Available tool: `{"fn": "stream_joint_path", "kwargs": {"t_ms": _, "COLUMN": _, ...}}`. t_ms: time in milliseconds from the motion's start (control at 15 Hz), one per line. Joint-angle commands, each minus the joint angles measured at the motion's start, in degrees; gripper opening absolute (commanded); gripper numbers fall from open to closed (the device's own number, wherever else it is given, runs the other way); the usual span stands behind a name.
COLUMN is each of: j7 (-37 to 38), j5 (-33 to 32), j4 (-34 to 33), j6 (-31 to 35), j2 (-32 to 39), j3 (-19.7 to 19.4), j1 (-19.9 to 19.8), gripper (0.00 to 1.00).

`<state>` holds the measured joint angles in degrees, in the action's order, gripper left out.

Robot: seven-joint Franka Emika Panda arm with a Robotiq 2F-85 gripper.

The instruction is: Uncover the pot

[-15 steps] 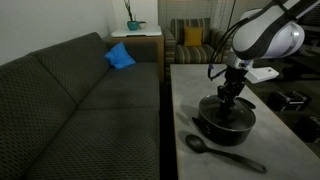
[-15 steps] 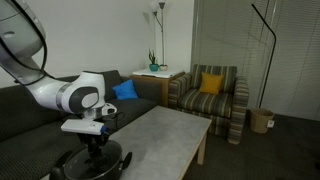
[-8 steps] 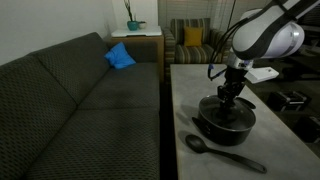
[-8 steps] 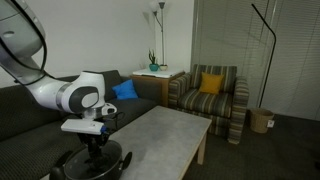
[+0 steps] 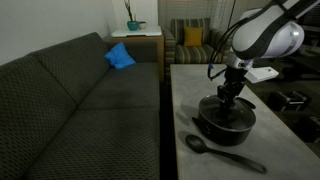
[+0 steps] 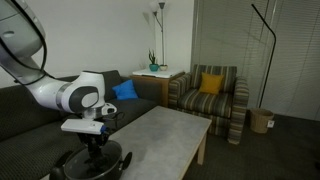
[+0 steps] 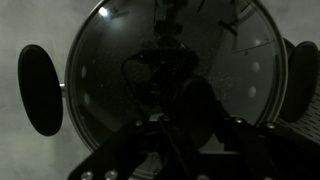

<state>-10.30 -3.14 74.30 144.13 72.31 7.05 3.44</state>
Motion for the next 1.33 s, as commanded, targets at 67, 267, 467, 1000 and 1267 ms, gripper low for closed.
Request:
{"fn": "stream_joint_path", "kwargs": {"t_ms": 67, "j7": 0.0, "j5": -0.3, "j4": 2.3, "j6": -1.7, "j2": -3.4, "j3": -0.3, "j1": 0.7, "gripper": 0.14}}
{"fn": "stream_joint_path", "kwargs": {"t_ms": 267, "j7": 0.6, "j5": -0.6, "j4": 3.8, "j6": -1.5, "j2": -4.8, "j3": -0.2, "j1": 0.7, "gripper": 0.14}}
{"fn": "stream_joint_path", "kwargs": {"t_ms": 467, "j7": 0.5, "j5": -0.3, "j4": 5.1, "j6": -1.3, "j2": -6.4, "j3": -0.2, "j1": 0.8, "gripper": 0.14}}
{"fn": "stream_joint_path", "kwargs": {"t_ms": 1000, "j7": 4.2, "j5": -0.5, "j4": 12.2, "j6": -0.4, "j2": -13.4, "j3": -2.3, "j1": 1.9, "gripper": 0.14}}
{"fn": "stream_joint_path", "kwargs": {"t_ms": 1267, "j7": 6.8, "j5": -0.4, "j4": 18.7, "j6": 0.9, "j2": -17.8, "j3": -5.2, "j1": 0.6, "gripper": 0.14}}
